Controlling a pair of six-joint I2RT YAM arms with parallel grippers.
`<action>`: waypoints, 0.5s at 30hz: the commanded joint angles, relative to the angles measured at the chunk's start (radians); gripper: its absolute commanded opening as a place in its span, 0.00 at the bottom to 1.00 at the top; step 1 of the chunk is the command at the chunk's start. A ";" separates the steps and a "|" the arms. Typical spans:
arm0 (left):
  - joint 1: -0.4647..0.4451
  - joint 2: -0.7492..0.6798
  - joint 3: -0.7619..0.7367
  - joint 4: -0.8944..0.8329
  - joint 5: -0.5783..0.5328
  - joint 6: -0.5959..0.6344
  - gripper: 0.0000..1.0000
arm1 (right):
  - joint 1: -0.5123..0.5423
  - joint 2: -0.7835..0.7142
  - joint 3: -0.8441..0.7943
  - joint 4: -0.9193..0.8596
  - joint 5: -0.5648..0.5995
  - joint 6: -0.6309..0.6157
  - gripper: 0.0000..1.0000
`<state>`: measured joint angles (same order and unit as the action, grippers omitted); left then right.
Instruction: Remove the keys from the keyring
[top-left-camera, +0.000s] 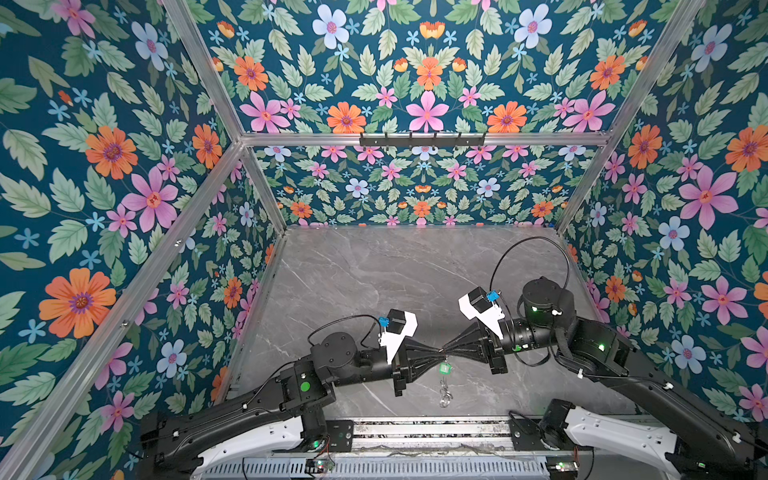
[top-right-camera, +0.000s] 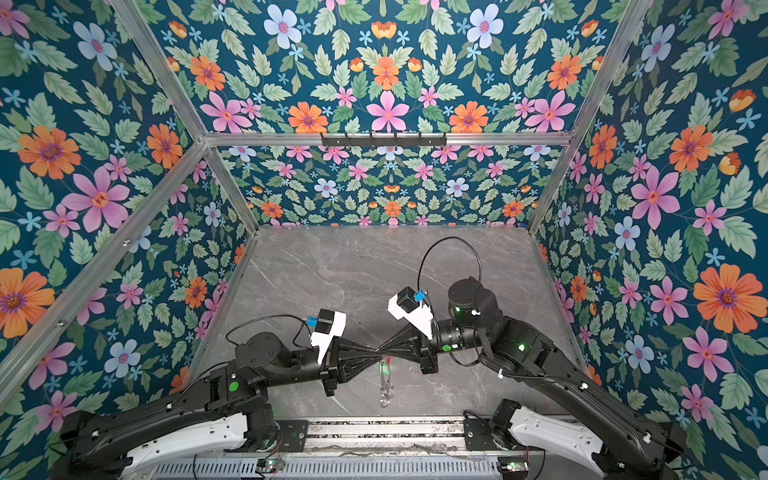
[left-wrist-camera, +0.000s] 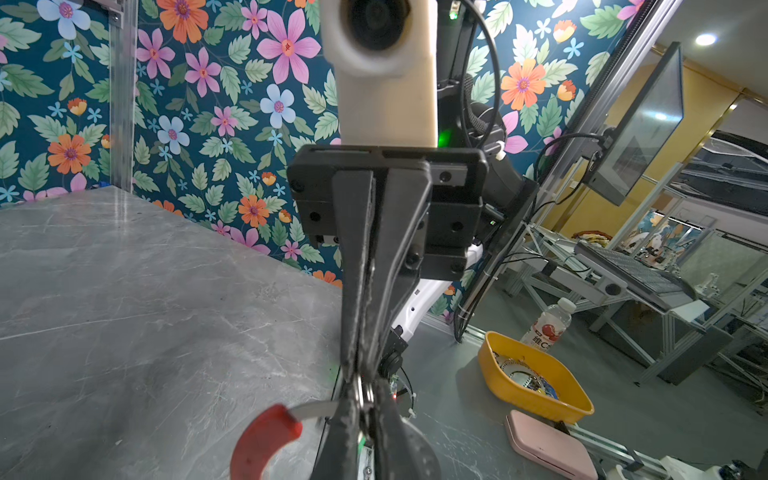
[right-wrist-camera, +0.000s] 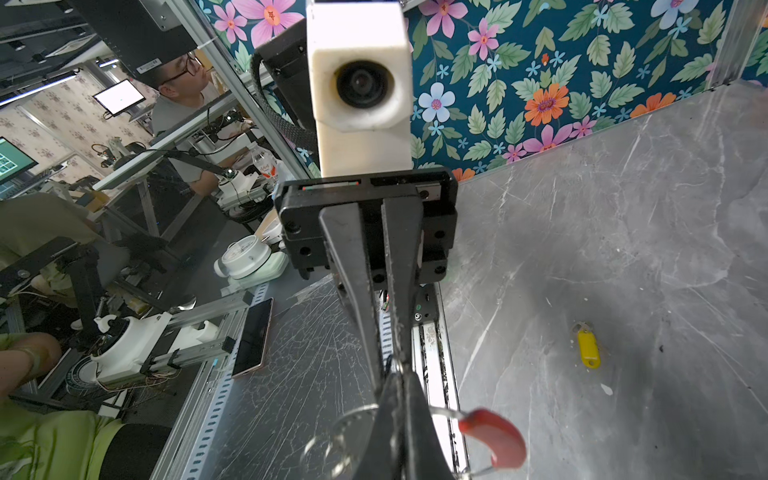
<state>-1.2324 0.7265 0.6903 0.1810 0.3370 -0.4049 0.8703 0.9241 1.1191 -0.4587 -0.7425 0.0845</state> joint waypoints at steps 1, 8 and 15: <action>-0.001 -0.006 0.011 0.064 0.038 0.006 0.00 | -0.001 0.002 0.005 0.004 0.025 -0.011 0.00; -0.001 0.001 0.005 0.092 -0.037 0.006 0.00 | -0.001 -0.013 -0.013 0.059 0.090 0.039 0.05; 0.000 0.022 -0.009 0.106 -0.218 0.019 0.00 | 0.002 -0.123 -0.117 0.184 0.230 0.129 0.47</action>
<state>-1.2350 0.7418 0.6884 0.2230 0.2050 -0.3992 0.8703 0.8207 1.0218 -0.3504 -0.5877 0.1661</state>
